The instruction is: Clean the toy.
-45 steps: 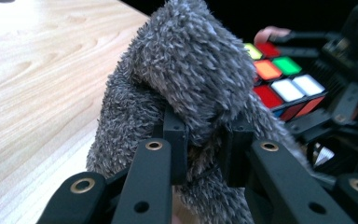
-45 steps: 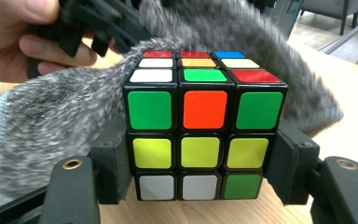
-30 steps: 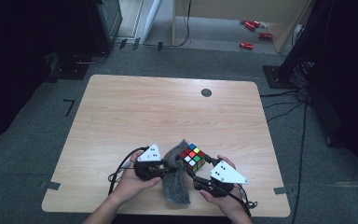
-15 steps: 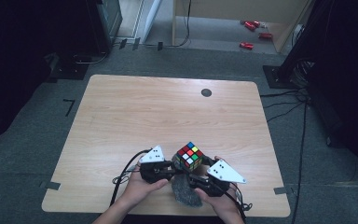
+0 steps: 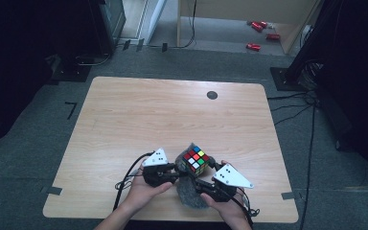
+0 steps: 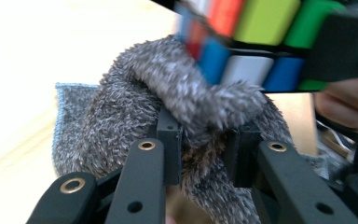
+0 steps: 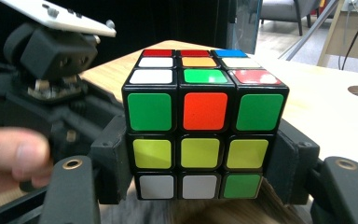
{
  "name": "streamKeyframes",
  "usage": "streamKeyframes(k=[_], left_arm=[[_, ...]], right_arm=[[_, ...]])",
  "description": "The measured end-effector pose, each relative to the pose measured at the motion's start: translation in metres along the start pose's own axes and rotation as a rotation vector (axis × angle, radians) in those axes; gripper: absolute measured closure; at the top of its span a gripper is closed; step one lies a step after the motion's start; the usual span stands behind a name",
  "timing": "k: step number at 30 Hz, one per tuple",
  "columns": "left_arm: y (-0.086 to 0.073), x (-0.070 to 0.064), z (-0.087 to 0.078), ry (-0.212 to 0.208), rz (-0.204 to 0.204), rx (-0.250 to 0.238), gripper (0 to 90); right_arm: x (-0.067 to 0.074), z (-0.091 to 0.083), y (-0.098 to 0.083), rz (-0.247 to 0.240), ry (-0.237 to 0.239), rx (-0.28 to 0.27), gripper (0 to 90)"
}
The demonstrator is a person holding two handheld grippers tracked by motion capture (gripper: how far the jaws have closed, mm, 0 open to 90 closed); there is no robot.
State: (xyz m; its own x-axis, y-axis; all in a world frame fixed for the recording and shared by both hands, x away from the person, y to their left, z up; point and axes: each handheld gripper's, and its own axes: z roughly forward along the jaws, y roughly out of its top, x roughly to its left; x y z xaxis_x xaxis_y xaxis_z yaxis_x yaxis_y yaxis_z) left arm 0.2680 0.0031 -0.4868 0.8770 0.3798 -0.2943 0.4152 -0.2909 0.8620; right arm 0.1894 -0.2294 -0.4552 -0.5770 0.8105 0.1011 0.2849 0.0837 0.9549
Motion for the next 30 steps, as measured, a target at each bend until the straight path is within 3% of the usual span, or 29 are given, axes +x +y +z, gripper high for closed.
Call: streamKeyframes(k=[2,4,7,10,14,15,18,19,26,29,30], left_arm=[[0.001,0.004,-0.005,0.012,-0.017,-0.018,73.8],[0.001,0.002,-0.003,0.017,-0.004,-0.012,73.8],[-0.001,-0.007,0.006,-0.015,0.02,0.021,73.2],[-0.002,-0.01,0.008,-0.024,0.025,0.022,72.4],[0.0,-0.001,0.001,-0.027,-0.014,0.004,72.6],[0.0,0.003,-0.004,0.004,-0.011,-0.002,72.6],[0.0,0.005,-0.007,0.034,0.015,0.001,71.9],[0.0,0.007,-0.008,0.052,0.04,0.011,67.7],[-0.001,0.013,-0.016,0.114,0.092,0.042,55.5],[0.0,0.014,-0.021,0.156,0.138,0.069,47.4],[0.0,0.013,-0.022,0.192,0.162,0.091,44.4]], right_arm=[[-0.001,0.0,-0.001,0.002,-0.007,0.011,34.7],[-0.003,0.001,-0.001,0.011,-0.005,0.006,34.7],[0.0,0.003,-0.001,0.011,-0.006,0.008,34.7],[0.001,0.004,-0.001,0.005,-0.004,0.009,34.7],[-0.001,0.004,-0.002,0.007,0.001,0.009,34.7],[-0.002,0.003,-0.002,0.01,-0.003,0.009,34.7],[-0.003,0.003,-0.002,0.011,-0.012,0.014,34.7],[-0.006,0.001,-0.002,0.013,-0.018,0.013,34.7],[-0.012,-0.003,-0.001,0.021,-0.039,0.006,34.7],[-0.015,-0.005,-0.001,0.021,-0.045,0.003,34.7],[-0.016,-0.005,-0.001,0.023,-0.046,0.002,34.7]])
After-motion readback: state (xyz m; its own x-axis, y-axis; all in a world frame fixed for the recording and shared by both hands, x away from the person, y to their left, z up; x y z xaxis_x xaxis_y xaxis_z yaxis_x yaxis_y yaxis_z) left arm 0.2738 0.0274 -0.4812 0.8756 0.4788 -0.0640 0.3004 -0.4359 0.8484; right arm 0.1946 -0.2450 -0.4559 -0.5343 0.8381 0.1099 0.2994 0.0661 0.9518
